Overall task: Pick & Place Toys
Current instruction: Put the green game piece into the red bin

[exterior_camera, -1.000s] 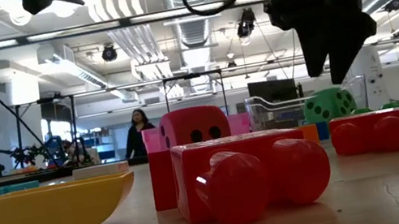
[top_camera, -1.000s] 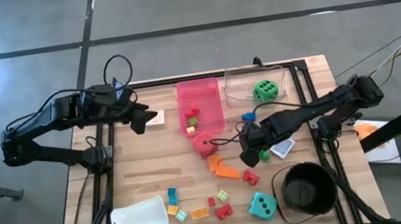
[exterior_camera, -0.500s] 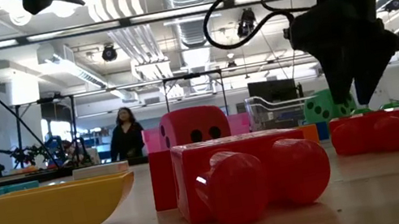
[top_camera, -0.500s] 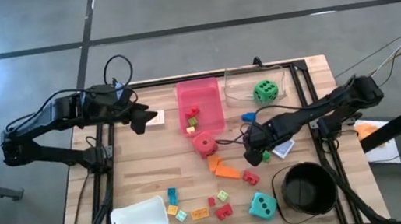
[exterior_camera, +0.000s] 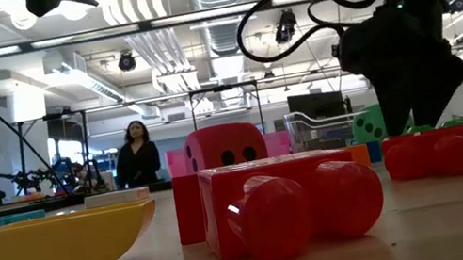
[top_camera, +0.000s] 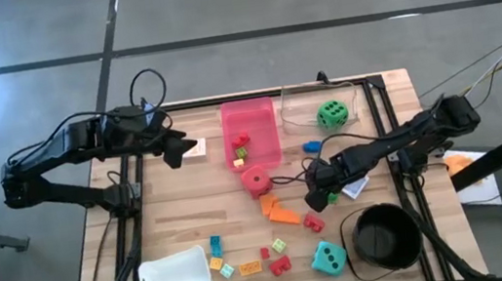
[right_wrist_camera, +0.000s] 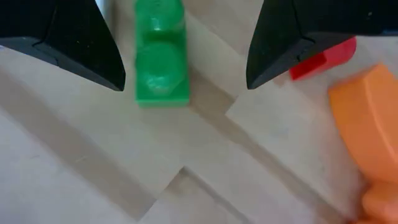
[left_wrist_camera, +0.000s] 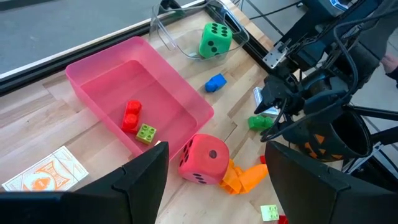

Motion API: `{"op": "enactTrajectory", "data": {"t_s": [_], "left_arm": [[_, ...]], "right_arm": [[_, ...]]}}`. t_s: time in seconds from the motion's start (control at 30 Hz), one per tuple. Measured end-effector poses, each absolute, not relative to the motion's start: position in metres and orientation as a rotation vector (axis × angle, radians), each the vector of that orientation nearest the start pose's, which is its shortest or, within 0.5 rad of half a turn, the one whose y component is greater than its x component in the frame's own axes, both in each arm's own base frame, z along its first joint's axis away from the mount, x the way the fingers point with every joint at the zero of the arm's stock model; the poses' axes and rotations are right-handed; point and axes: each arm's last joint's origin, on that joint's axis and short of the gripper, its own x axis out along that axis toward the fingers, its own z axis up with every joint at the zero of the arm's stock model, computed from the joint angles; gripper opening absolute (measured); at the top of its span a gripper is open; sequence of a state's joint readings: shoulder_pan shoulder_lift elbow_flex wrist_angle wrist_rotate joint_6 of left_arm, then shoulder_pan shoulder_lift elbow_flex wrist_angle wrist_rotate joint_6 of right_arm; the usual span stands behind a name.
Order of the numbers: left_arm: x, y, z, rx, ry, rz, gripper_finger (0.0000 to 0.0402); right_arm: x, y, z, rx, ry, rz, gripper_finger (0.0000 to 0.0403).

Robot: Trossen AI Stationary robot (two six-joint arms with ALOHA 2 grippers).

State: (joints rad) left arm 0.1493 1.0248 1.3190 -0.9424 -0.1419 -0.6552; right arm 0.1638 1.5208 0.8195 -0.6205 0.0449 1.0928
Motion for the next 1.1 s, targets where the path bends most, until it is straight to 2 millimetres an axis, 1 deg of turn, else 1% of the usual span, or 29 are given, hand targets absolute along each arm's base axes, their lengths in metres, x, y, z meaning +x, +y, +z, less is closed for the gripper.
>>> {"op": "enactTrajectory", "data": {"t_s": [0.07, 0.23, 0.37, 0.7, 0.87, 1.0, 1.1], "left_arm": [[0.174, 0.030, 0.399, -0.630, 0.535, 0.484, 0.0271], [0.174, 0.030, 0.399, -0.630, 0.535, 0.484, 0.0271], [0.174, 0.030, 0.399, -0.630, 0.535, 0.484, 0.0271], [0.174, 0.030, 0.399, -0.630, 0.535, 0.484, 0.0271], [0.174, 0.030, 0.399, -0.630, 0.535, 0.484, 0.0271], [0.174, 0.030, 0.399, -0.630, 0.535, 0.484, 0.0271], [0.174, 0.030, 0.399, -0.630, 0.535, 0.484, 0.0271]], "right_arm": [[0.251, 0.041, 0.158, 0.814, 1.218, -0.622, 0.0327], [0.243, 0.039, 0.149, 0.868, 1.226, -0.709, 0.0327], [0.241, 0.038, 0.147, 0.872, 1.218, -0.742, 0.0327], [0.242, 0.038, 0.146, 0.850, 1.217, -0.724, 0.0327], [0.245, 0.039, 0.146, 0.822, 1.209, -0.679, 0.0327], [0.248, 0.039, 0.147, 0.766, 1.201, -0.593, 0.0327], [0.248, 0.040, 0.148, 0.780, 1.201, -0.602, 0.0327]]}}
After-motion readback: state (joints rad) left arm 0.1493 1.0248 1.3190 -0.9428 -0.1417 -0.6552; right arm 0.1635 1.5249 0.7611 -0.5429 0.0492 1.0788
